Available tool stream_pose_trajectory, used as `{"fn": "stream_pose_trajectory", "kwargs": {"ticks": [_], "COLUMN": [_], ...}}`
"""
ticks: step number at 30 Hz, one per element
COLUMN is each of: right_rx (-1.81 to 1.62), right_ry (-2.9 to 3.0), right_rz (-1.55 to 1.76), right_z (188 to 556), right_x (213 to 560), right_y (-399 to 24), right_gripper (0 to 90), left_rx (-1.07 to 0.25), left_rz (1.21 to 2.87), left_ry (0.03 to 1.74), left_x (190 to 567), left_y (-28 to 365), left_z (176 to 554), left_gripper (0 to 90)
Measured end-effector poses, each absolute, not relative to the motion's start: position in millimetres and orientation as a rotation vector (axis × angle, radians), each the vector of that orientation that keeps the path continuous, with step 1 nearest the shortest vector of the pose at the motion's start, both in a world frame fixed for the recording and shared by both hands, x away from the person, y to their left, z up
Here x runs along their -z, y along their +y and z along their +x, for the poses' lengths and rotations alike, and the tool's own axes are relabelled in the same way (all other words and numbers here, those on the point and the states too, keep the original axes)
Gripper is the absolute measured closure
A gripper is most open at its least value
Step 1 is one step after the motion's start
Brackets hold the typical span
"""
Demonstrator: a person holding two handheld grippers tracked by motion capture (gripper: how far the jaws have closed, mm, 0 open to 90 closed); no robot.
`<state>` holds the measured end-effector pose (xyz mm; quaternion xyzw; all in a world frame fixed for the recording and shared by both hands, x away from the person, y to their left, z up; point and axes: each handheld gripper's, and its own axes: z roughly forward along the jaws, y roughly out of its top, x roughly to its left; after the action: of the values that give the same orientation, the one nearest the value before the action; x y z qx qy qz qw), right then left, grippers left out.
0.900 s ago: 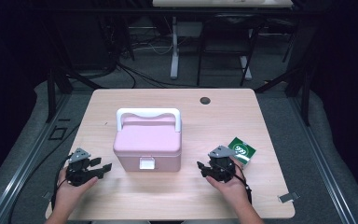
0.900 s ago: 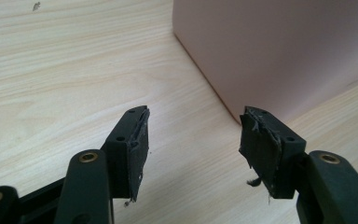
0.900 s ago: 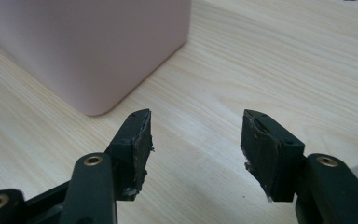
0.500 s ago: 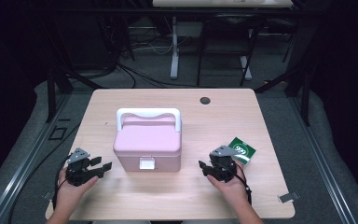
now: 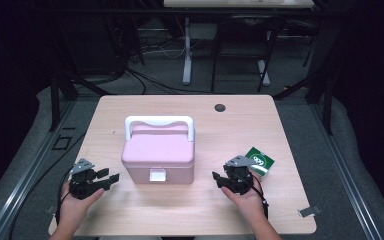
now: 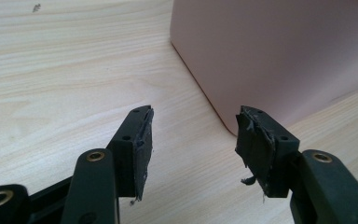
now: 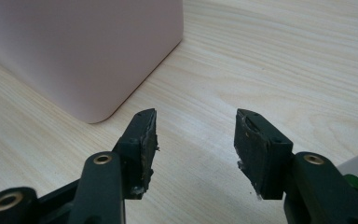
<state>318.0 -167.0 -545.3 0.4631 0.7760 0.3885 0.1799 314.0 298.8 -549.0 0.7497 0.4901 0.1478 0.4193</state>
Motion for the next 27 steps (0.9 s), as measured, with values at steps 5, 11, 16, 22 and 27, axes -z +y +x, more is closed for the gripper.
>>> {"fn": "stream_pose_trajectory", "kwargs": {"ticks": [5,11,16,22,27], "right_rx": [-1.119,-1.133,-1.158,-1.163,-1.161], "right_ry": [2.188,2.184,2.177,2.196,2.191], "right_rz": [1.321,1.336,1.339,1.326,1.324], "right_z": [320.8,323.7,329.2,337.2,341.9], "right_x": [542.9,537.8,530.4,526.0,524.6], "right_y": [-166.1,-165.4,-162.5,-153.6,-148.1], "right_gripper": [48.7,48.8,48.8,48.7,48.9], "left_rx": [-0.4,-0.352,-0.359,-0.331,-0.329], "left_rz": [1.848,1.81,1.815,1.802,1.798], "left_ry": [1.247,1.258,1.257,1.263,1.257], "left_x": [540.8,534.2,527.5,520.1,518.6], "left_y": [297.9,297.5,295.3,291.4,285.5], "left_z": [318.5,324.7,330.5,340.6,345.9], "left_gripper": [45.2,45.9,46.3,47.6,47.6]}}
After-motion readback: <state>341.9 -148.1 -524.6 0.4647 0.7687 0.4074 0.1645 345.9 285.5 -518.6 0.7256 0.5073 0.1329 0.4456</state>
